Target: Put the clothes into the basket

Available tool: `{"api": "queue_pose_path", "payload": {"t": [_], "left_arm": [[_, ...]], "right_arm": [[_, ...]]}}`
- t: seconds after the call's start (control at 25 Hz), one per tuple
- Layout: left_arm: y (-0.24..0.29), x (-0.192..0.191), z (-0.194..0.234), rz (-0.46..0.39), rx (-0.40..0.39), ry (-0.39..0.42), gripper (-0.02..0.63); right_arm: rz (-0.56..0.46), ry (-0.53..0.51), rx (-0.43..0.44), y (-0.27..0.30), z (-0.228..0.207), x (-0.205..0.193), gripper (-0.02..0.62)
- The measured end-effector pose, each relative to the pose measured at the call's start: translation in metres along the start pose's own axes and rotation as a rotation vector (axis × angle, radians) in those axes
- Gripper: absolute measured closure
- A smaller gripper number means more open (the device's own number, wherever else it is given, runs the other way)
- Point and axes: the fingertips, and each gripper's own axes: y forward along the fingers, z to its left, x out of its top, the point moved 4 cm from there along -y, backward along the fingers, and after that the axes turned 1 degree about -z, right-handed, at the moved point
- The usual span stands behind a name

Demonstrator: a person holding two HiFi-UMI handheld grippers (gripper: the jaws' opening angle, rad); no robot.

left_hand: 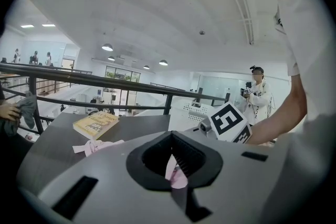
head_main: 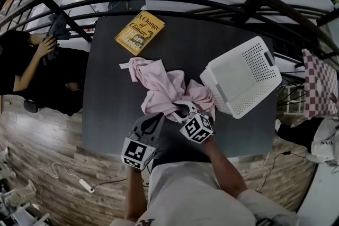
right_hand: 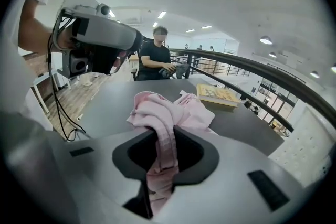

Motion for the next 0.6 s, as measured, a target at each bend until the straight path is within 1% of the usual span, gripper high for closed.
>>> {"api": "queue_pose_path", "payload": {"t": [0.36,0.6], "left_arm": [[-0.004,0.019,-0.011,-0.028,-0.013,0.045,0.603],[-0.006,0.032,-0.02,-0.046,-0.019,0.078,0.603]], "right_arm": [[-0.088,0.076,-0.032,-0.029,-0.004,0.016,0.515],[-0.144,0.1,-0.048,-0.047,-0.005,0.028,0.515]]}}
